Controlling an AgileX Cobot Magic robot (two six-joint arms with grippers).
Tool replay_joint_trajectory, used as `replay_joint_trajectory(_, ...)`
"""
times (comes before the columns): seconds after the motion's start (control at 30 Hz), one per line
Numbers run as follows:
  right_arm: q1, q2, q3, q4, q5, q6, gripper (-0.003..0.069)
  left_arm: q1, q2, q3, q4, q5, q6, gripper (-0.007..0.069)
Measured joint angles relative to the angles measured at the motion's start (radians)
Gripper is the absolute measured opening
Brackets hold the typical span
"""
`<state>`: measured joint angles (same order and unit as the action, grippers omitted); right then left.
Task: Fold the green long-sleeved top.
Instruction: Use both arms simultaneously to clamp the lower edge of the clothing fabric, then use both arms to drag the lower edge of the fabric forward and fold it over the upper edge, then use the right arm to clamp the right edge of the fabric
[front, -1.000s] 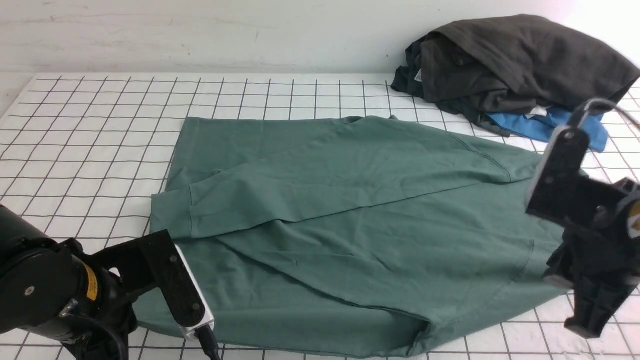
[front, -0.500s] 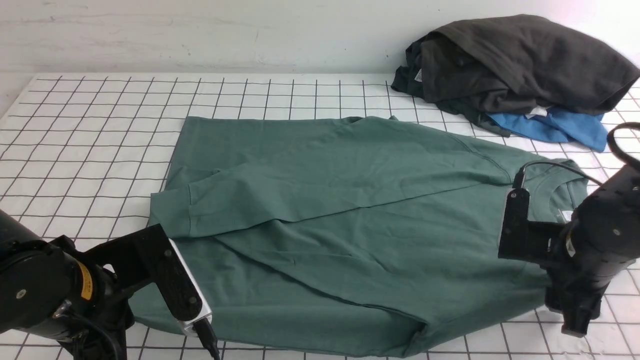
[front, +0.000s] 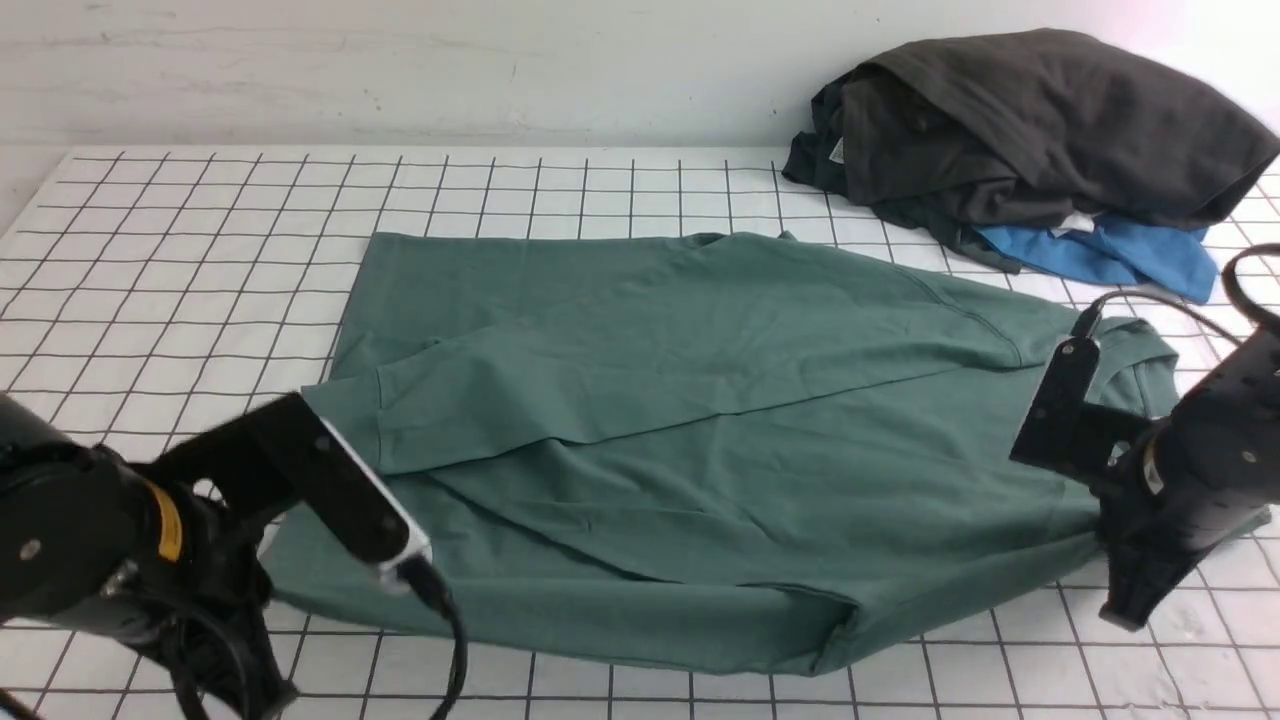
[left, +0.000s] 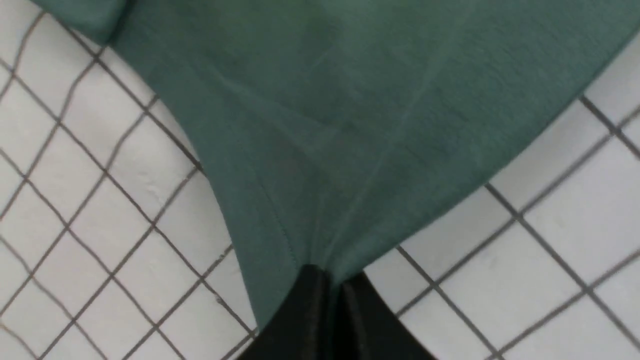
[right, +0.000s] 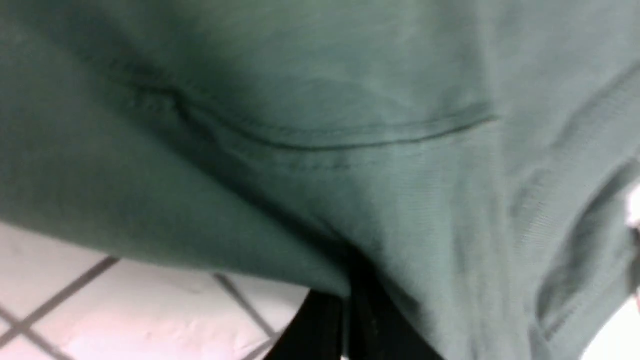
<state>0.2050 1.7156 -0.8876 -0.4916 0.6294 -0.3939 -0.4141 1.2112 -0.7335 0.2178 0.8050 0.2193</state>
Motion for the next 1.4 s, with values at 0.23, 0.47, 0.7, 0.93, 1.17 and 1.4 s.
replay_joint_trajectory(0.23,-0.031,-0.008,-0.271,0.028,0.056,0.116,-0.0003,0.132,0.164,-0.354,0.071,-0.097,-0.252,0.0002)
replay_joint_trajectory(0.47,-0.079,0.259,-0.643,0.094,0.034,0.124,-0.0003,0.241,0.603,-0.831,0.071,-0.176,-0.275,0.0004)
replay_joint_trajectory(0.7,-0.081,0.573,-1.045,0.153,0.107,0.295,0.0097,0.265,1.163,-1.457,0.073,0.023,-0.284,0.0206)
replay_joint_trajectory(0.93,-0.062,0.623,-1.296,0.284,0.352,0.277,0.0319,0.265,1.414,-1.977,-0.048,0.338,-0.252,0.0491)
replay_joint_trajectory(1.17,-0.009,0.638,-1.337,0.75,0.481,-0.079,0.0099,0.255,1.337,-1.944,-0.299,0.431,-0.052,0.033)
replay_joint_trajectory(1.4,0.061,0.791,-1.339,0.932,0.376,-0.343,-0.0012,0.251,1.322,-1.805,-0.39,0.434,0.022,0.0022)
